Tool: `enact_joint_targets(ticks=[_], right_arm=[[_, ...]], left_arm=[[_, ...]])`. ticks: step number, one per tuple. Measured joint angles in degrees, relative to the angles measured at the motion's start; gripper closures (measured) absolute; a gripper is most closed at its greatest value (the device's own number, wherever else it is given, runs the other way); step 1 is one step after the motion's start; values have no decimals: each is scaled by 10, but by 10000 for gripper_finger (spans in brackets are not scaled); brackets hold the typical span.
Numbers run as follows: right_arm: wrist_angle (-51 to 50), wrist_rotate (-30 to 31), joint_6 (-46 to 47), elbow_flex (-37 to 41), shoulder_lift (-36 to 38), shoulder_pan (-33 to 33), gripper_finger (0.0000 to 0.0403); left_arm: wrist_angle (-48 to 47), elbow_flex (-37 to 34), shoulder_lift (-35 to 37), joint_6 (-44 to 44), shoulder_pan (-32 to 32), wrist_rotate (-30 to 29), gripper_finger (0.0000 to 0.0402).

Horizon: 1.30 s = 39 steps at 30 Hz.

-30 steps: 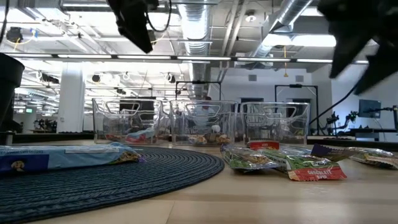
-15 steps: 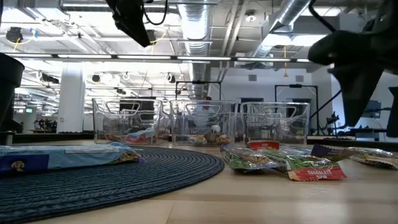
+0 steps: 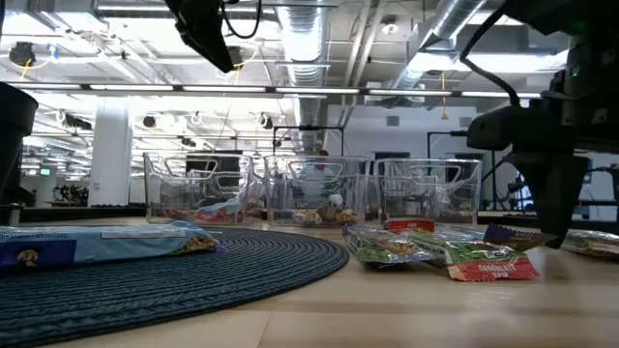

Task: Pick and place Granola Bars by type
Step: Put the yellow granola bar into the middle transparent bin

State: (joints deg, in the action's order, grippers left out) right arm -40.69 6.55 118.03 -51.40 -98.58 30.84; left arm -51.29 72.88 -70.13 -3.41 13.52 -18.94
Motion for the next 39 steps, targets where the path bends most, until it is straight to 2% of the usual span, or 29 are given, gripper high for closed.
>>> enact_joint_targets(ticks=[6, 18, 23, 28, 33, 39], right_arm=[[-20, -4, -22, 0, 12, -9, 174], [-37, -8, -197, 2, 18, -57, 293], [-36, -2, -240, 2, 18, -67, 295], [-37, 1, -242, 2, 18, -68, 288], [-38, 1, -242, 2, 18, -65, 298], [-45, 12, -280, -27, 18, -66, 300]], left_arm=[[-2, 0, 0, -1, 0, 2, 191], [-2, 0, 0, 8, 0, 12, 191], [-2, 0, 0, 20, 0, 12, 191], [-2, 0, 0, 26, 0, 12, 191], [-2, 0, 0, 32, 0, 12, 191], [-2, 0, 0, 36, 0, 12, 191]])
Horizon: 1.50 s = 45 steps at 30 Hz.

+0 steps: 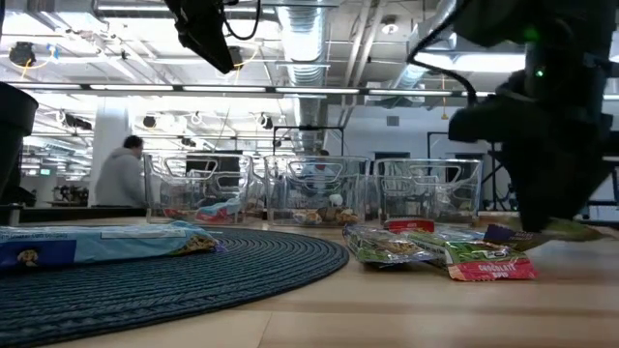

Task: Pick and place Granola Bars by type
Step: Put the yellow granola bar into the middle transparent bin

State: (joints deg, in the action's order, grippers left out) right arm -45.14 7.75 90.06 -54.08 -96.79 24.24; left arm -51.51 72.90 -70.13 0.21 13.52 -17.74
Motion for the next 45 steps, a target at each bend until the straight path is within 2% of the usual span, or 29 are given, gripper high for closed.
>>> enact_joint_targets(ticks=[16, 27, 32, 37, 41, 45], right_arm=[[-73, 60, -96, -101, 0, -22, 301], [-86, 104, -229, -209, 0, -66, 301], [-88, 121, -291, -265, 1, -112, 301], [-78, 124, -317, -301, 1, -189, 301], [-19, 115, -360, -303, 1, -254, 301], [50, 73, -407, -303, 0, -311, 301]], left_arm=[[0, 0, 0, 0, 0, 0, 191], [0, 0, 0, -3, 0, 0, 191], [0, 0, 0, -5, 0, 0, 191], [0, 0, 0, -4, 0, -5, 191], [0, 0, 0, 0, 0, -6, 191], [0, 0, 0, 3, 0, -6, 191]])
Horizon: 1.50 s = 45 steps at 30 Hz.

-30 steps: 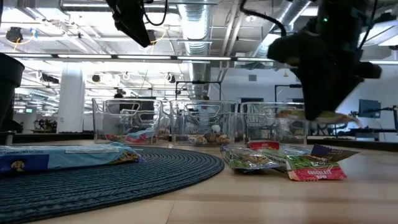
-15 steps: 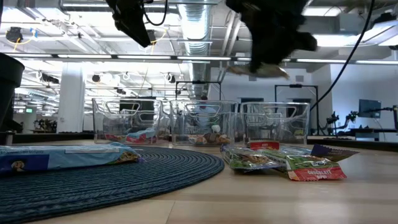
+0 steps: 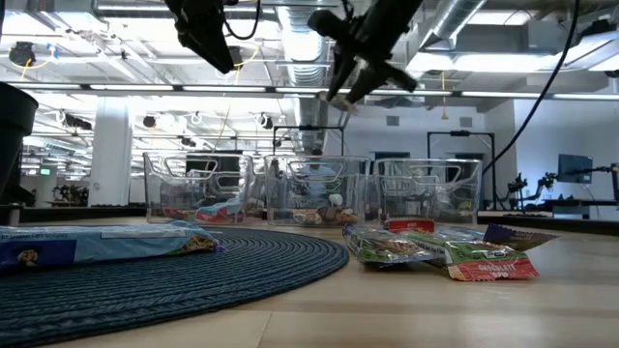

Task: Pick and place Granola Bars by type
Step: Put the yellow granola bar into the middle transparent bin, then put the blue granola bar into the right transparent bin

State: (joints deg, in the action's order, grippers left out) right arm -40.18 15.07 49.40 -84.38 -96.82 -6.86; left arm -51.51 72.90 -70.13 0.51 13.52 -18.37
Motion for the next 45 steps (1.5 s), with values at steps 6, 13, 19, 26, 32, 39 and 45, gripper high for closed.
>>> enact_joint_targets(ticks=[6, 13, 19, 26, 32, 39, 45], right_arm=[[54, -45, -19, -2, -23, -62, 301], [118, -141, -19, 0, -92, -89, 301], [150, -157, -15, 0, -133, -91, 301], [156, -151, -31, 0, -132, -100, 301], [154, -150, -49, 0, -132, -102, 285], [154, -148, -49, 0, -132, -109, 216], [157, -119, -67, 0, -105, -104, 177]], left_arm=[[0, 0, 0, 6, 0, -2, 191], [5, 0, 0, 12, 0, -6, 191], [11, 0, 0, 16, 0, -10, 191], [15, 0, 0, 21, 0, -14, 191], [15, 0, 0, 22, 0, -16, 191], [18, 0, 0, 23, 0, -18, 191], [18, 0, 0, 28, 0, -18, 191]])
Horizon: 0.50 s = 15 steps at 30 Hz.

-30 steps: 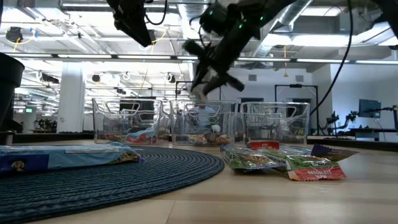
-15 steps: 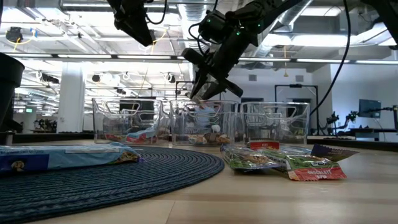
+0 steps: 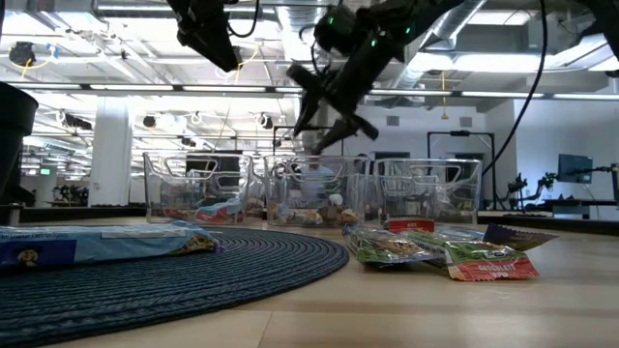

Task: Pick and place Granola Bars by type
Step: Put the blue granola bar into the right transparent bin

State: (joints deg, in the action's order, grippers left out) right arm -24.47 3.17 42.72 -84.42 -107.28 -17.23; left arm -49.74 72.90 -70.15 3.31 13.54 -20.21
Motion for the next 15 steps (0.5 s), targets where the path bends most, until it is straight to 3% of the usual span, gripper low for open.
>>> enact_joint_targets(ticks=[5, 9, 15], right_arm=[[-11, 67, -46, 0, 56, 19, 171], [-48, 77, -71, 0, 110, 40, 171], [-200, 138, -29, 0, 164, 121, 171]], left_arm=[[0, 0, 0, 0, 0, 0, 191], [0, 0, 0, 0, 0, 0, 191], [0, 0, 0, 0, 0, 0, 191]])
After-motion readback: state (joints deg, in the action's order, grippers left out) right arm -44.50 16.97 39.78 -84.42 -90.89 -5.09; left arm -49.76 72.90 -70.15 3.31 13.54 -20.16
